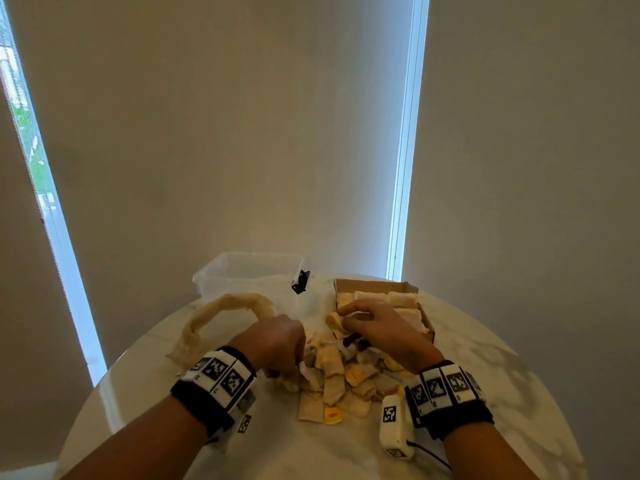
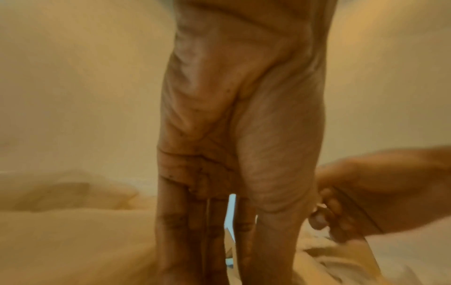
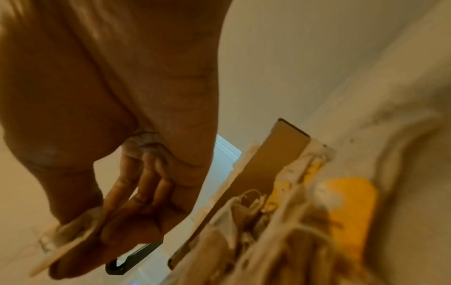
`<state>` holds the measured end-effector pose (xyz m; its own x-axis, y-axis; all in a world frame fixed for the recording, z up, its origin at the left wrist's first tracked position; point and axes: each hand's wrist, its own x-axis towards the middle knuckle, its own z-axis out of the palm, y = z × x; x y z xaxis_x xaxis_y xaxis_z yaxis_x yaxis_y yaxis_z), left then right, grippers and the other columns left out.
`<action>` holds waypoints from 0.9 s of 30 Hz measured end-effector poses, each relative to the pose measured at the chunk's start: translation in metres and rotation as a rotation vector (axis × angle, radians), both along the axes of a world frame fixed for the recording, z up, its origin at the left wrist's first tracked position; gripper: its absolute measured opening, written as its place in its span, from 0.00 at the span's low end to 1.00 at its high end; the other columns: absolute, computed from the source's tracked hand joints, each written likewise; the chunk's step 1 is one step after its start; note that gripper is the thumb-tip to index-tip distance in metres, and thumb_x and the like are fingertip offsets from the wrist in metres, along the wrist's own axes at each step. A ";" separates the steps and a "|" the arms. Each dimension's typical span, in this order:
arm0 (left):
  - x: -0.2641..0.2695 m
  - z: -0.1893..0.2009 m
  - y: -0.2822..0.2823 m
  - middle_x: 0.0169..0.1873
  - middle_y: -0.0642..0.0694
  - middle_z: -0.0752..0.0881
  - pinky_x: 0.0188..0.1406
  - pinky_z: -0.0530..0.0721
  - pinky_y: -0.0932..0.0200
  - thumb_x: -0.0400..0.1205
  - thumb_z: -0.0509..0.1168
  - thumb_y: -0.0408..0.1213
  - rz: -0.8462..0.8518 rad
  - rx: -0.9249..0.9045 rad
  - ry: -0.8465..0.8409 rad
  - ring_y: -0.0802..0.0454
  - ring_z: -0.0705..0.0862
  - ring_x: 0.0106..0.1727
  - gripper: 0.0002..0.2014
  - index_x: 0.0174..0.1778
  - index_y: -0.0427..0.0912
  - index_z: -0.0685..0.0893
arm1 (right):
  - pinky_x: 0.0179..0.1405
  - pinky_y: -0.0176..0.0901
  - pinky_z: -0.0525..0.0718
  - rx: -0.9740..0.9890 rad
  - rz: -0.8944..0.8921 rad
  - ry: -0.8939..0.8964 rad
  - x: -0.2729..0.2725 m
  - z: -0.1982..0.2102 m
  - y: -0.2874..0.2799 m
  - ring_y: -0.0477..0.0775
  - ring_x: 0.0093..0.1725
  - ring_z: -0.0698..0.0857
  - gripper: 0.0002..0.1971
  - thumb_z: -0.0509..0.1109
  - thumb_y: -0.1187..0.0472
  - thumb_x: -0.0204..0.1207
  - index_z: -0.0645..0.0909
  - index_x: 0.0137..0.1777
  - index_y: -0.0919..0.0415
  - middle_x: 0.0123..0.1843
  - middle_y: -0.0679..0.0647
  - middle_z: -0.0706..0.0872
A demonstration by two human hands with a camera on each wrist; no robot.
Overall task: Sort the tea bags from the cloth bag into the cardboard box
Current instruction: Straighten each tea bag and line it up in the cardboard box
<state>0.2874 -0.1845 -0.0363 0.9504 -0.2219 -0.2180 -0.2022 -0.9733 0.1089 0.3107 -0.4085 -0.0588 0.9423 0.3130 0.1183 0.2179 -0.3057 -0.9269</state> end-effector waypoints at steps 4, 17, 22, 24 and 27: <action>0.013 0.019 0.004 0.48 0.43 0.92 0.36 0.91 0.63 0.82 0.79 0.37 0.061 -0.326 0.035 0.53 0.94 0.40 0.10 0.58 0.45 0.88 | 0.68 0.63 0.90 0.205 -0.007 0.106 0.006 -0.010 -0.005 0.61 0.59 0.95 0.12 0.69 0.58 0.91 0.88 0.69 0.57 0.58 0.58 0.95; 0.029 -0.004 -0.022 0.56 0.32 0.92 0.42 0.92 0.57 0.87 0.73 0.35 0.255 -1.408 0.047 0.44 0.94 0.48 0.13 0.67 0.39 0.85 | 0.56 0.47 0.92 0.566 -0.023 0.306 -0.002 -0.011 -0.002 0.62 0.62 0.94 0.20 0.74 0.53 0.86 0.87 0.71 0.66 0.63 0.64 0.94; 0.026 -0.021 -0.023 0.59 0.34 0.91 0.42 0.90 0.55 0.89 0.69 0.33 0.265 -1.552 0.163 0.44 0.93 0.50 0.15 0.70 0.51 0.85 | 0.59 0.50 0.92 0.488 -0.074 0.233 0.001 -0.016 -0.001 0.60 0.60 0.95 0.14 0.75 0.59 0.86 0.89 0.68 0.64 0.59 0.62 0.95; 0.022 -0.027 -0.020 0.61 0.35 0.90 0.45 0.91 0.54 0.89 0.63 0.28 0.273 -1.590 0.213 0.44 0.93 0.51 0.18 0.70 0.51 0.87 | 0.58 0.50 0.91 0.465 -0.089 0.219 0.001 -0.015 0.000 0.59 0.58 0.95 0.13 0.74 0.59 0.87 0.90 0.66 0.63 0.57 0.62 0.95; 0.017 -0.035 -0.014 0.65 0.31 0.88 0.50 0.94 0.49 0.86 0.55 0.23 0.319 -1.718 0.297 0.38 0.93 0.55 0.24 0.71 0.44 0.88 | 0.59 0.50 0.91 0.423 -0.090 0.208 0.000 -0.014 0.003 0.58 0.57 0.95 0.12 0.75 0.58 0.86 0.90 0.65 0.62 0.57 0.61 0.96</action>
<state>0.3046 -0.1984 -0.0708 0.9736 -0.1959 -0.1170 0.1688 0.2734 0.9470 0.3109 -0.4058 -0.0730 0.9807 0.1939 0.0238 0.0046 0.0989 -0.9951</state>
